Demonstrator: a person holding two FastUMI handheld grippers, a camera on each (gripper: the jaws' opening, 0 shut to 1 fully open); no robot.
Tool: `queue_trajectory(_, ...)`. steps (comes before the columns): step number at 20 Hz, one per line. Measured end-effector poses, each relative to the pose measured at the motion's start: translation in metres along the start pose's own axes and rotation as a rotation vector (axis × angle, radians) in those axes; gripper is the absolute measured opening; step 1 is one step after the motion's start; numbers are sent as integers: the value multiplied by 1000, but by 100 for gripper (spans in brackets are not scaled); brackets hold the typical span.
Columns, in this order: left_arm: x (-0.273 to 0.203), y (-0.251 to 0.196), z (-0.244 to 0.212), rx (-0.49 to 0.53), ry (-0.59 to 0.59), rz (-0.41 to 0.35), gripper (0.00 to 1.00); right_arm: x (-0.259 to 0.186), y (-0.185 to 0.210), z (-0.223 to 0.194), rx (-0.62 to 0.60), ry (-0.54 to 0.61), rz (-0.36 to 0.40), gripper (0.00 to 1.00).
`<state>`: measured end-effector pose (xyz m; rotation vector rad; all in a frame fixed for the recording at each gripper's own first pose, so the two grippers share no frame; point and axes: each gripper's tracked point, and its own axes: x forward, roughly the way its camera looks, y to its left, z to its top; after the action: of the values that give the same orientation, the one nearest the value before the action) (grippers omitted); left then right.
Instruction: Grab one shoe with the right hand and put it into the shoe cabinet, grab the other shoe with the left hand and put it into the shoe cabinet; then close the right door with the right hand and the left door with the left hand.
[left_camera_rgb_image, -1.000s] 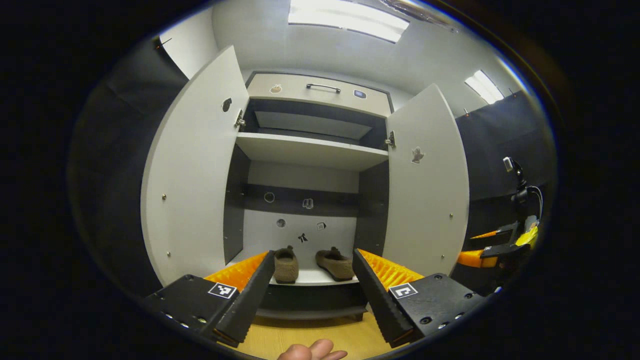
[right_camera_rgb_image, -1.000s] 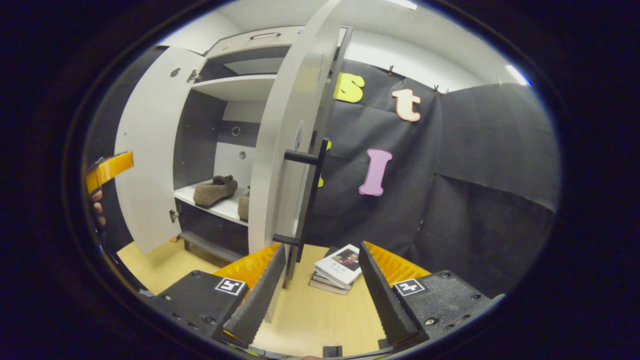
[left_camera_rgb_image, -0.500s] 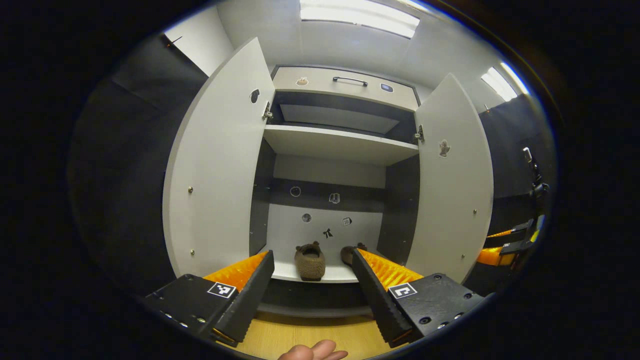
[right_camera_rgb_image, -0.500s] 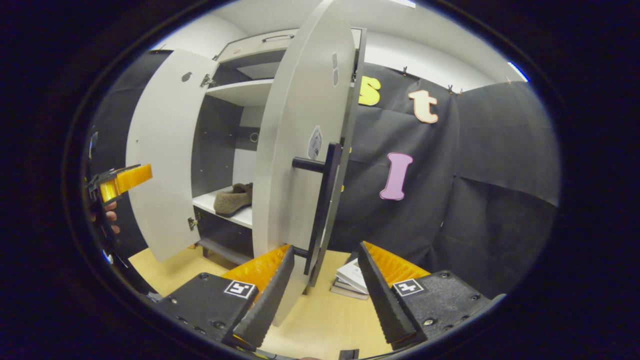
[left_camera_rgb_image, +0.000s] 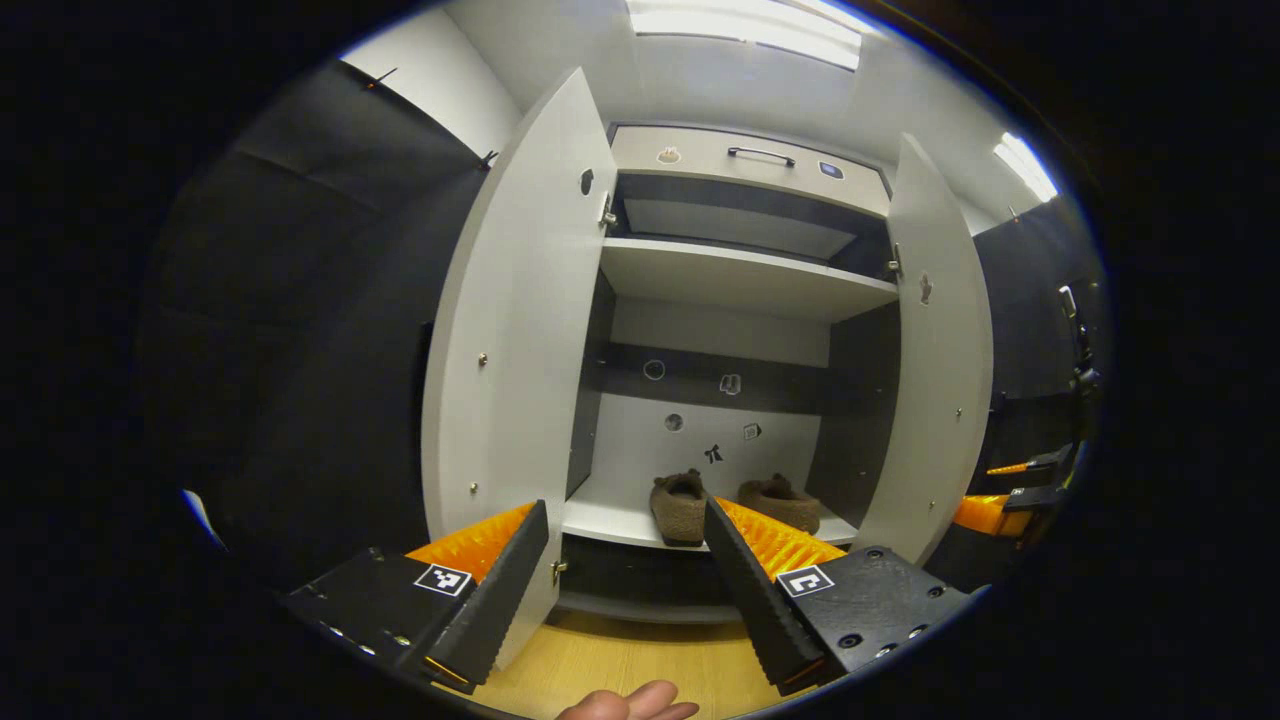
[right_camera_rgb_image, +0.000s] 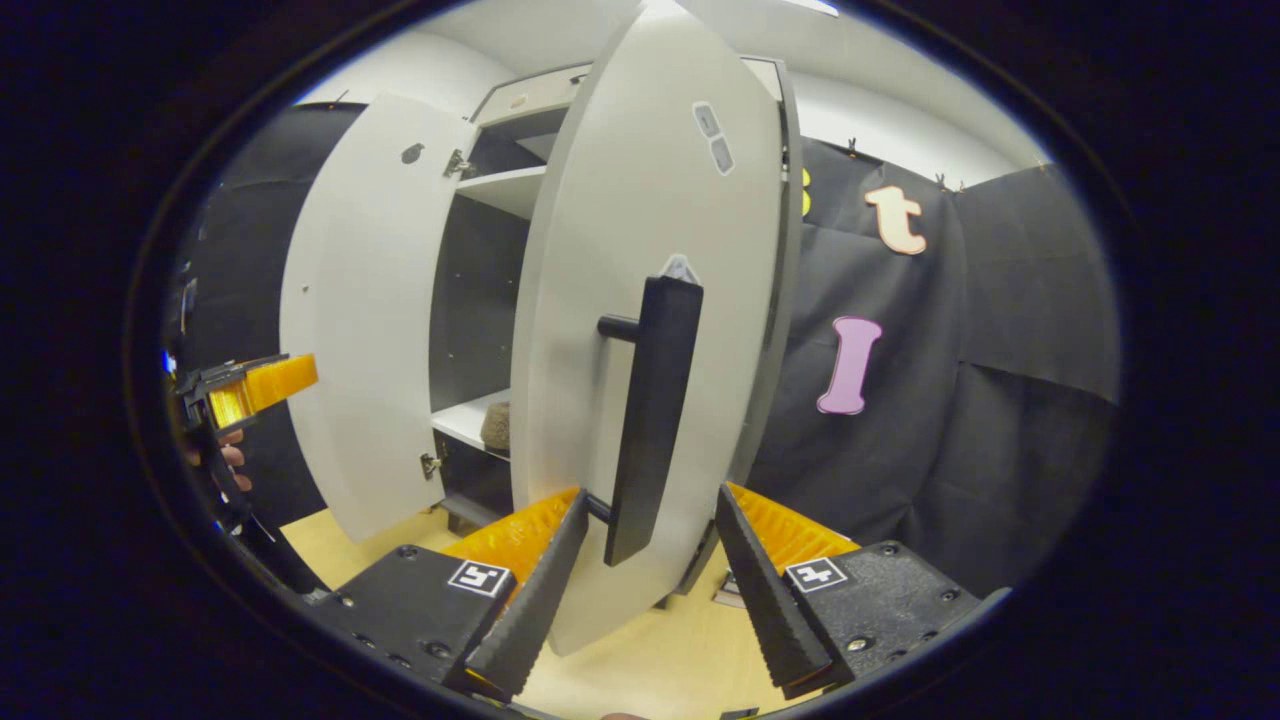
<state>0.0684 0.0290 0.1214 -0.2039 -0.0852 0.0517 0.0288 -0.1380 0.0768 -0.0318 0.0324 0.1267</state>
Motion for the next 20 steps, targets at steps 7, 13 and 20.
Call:
queue_trajectory(7,-7,54,-7,-67,31,153,95,31,40,7,-19,-12,93,86)
queue_trajectory(13,-22,78,-3,-54,17,232,94,75,76,16,-66,-18,178,86)
queue_trajectory(20,-57,120,-11,-33,34,350,94,111,90,16,-73,-26,214,88)
